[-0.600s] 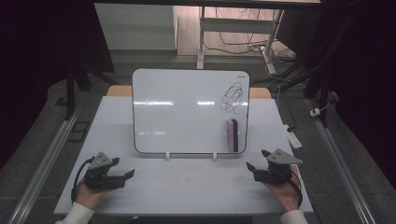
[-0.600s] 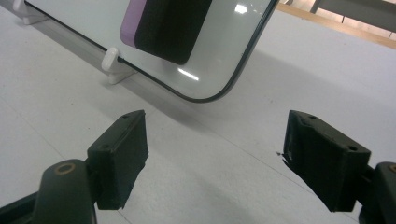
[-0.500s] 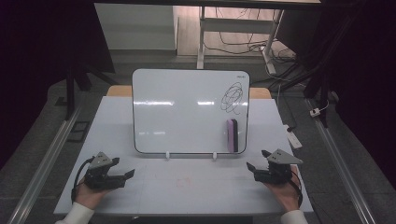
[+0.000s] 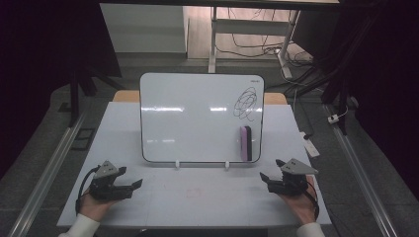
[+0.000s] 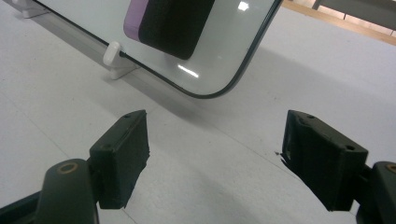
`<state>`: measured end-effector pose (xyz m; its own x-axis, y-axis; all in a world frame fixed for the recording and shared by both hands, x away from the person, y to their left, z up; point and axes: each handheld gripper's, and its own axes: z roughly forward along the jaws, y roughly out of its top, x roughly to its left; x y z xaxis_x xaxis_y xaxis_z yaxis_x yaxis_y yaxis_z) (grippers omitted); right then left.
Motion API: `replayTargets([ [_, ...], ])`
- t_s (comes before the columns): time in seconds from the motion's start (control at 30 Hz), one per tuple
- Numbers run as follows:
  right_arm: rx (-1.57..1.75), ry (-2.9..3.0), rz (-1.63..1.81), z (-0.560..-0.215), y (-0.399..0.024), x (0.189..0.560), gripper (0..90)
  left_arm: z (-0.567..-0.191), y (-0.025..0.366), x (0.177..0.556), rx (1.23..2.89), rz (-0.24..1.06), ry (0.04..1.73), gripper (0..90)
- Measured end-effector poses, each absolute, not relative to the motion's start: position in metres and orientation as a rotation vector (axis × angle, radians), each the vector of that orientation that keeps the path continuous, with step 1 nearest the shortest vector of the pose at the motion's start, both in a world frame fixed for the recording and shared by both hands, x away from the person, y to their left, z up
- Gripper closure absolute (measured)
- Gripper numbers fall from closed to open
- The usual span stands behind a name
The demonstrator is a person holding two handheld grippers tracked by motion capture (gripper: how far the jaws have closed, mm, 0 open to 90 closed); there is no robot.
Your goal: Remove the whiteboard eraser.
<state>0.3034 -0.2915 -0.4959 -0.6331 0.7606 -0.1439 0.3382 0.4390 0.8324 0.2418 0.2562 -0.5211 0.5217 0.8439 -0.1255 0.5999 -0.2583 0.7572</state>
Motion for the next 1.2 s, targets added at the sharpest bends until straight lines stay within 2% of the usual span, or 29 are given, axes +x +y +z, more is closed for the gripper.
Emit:
replayTargets([
  [0.73,0.909,2.157,1.135,-0.482,-0.285,0.295,27.8,-0.522,0.255,0.241,1.977,0.398,1.176,19.9],
  [1.2,0.854,2.173,1.093,-0.465,-0.236,0.296,33.7,-0.522,0.253,0.242,1.983,0.399,1.172,19.9],
])
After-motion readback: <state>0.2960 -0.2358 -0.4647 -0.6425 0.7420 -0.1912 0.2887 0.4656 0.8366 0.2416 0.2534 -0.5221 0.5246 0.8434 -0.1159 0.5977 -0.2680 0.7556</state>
